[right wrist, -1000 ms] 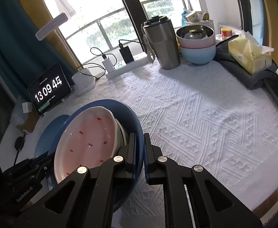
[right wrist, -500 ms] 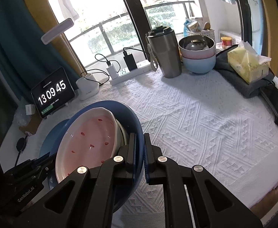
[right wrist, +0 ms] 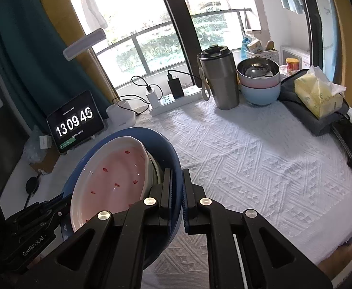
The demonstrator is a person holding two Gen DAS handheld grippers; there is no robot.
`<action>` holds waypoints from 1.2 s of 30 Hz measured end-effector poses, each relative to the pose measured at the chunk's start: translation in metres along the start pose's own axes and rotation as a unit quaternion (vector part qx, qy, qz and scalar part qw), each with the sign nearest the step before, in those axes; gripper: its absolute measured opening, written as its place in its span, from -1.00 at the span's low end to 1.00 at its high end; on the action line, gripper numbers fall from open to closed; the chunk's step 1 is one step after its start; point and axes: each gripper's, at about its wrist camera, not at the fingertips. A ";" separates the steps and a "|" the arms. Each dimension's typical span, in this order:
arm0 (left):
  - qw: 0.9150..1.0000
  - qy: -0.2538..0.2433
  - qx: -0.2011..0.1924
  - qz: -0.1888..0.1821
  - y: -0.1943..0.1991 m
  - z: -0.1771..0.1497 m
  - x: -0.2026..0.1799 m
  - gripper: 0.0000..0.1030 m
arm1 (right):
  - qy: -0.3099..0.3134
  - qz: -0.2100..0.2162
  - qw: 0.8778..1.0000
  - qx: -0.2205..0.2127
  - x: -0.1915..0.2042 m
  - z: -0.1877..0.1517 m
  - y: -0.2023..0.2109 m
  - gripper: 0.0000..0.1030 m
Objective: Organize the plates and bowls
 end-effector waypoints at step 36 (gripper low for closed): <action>0.998 0.045 -0.020 0.032 0.029 -0.011 0.072 -0.71 | 0.056 0.018 0.998 0.017 0.080 -0.005 -0.026 -0.80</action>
Point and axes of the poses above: each gripper's, at about its wrist camera, not at the fingertips, and y roughly against the way its jaws point, x to its left, z to its top, and after that the axes turned 10 degrees about -y, right-handed
